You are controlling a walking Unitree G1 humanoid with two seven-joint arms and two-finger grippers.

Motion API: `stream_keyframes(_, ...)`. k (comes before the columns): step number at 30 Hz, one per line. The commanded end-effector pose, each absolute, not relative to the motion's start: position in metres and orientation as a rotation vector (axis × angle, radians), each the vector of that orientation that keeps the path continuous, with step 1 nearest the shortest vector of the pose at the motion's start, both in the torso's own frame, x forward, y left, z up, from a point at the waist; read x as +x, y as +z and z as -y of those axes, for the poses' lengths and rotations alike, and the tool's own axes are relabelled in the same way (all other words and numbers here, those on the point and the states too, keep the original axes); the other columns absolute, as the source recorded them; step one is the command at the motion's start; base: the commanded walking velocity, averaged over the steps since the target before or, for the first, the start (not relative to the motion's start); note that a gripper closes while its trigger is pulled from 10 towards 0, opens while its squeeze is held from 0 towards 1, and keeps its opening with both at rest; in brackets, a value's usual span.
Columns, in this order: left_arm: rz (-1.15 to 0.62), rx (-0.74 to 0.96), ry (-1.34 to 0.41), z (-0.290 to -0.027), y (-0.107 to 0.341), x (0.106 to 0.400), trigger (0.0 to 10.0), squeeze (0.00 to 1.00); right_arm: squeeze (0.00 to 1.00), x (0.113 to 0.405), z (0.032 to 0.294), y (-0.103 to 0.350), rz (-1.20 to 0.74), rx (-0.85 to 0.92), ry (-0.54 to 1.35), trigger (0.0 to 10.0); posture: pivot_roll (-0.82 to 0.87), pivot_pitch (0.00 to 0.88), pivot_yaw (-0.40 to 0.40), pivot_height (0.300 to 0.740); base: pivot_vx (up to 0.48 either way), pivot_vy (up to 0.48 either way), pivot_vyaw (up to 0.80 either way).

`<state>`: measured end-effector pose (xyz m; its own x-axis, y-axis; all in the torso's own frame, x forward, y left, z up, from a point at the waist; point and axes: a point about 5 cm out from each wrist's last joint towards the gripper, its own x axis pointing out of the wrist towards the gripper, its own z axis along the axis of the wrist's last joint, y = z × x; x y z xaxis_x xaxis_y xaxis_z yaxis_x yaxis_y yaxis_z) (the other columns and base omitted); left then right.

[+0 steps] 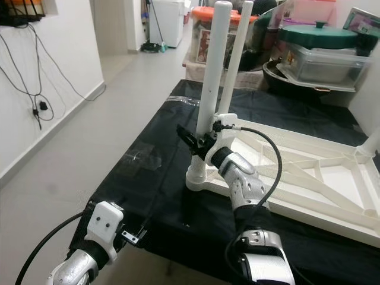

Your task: Building children table

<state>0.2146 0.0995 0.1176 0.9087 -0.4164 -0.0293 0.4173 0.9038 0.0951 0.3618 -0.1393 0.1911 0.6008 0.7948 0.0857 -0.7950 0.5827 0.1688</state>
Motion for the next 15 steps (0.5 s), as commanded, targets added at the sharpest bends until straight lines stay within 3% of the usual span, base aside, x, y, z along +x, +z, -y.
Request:
stream_keyframes(1,-0.011,0.089,-0.454,-0.097,0.116,0.213,10.0,0.0,0.0,0.353,0.108,0.187,-0.061,0.151,1.202,10.0,0.19,0.0,-0.082,0.74,0.0,0.0,0.0)
stream_keyframes(9,-0.014,0.09,-0.455,-0.097,0.115,0.213,10.0,0.0,0.0,0.345,0.078,0.175,-0.13,0.019,1.448,10.0,0.2,0.0,-0.087,0.74,0.0,0.0,0.0)
stream_keyframes(10,-0.015,0.089,-0.455,-0.098,0.115,0.213,10.0,0.0,0.0,0.344,0.074,0.171,-0.137,-0.002,1.453,4.0,0.2,0.0,-0.087,0.74,0.0,0.0,0.0)
stream_keyframes(11,-0.014,0.088,-0.456,-0.098,0.115,0.213,10.0,0.0,0.0,0.344,0.072,0.17,-0.143,-0.015,1.464,4.0,0.2,0.0,-0.087,0.74,0.0,0.0,0.0)
stream_keyframes(12,-0.014,0.087,-0.457,-0.098,0.114,0.213,10.0,0.0,0.0,0.344,0.07,0.167,-0.131,-0.016,1.442,0.0,0.2,0.0,-0.091,0.74,0.0,0.0,0.0)
stream_keyframes(15,-0.013,0.085,-0.457,-0.098,0.113,0.212,10.0,0.0,0.0,0.347,0.069,0.165,-0.091,-0.005,1.359,0.0,0.2,0.0,-0.09,0.74,0.0,0.0,0.0)
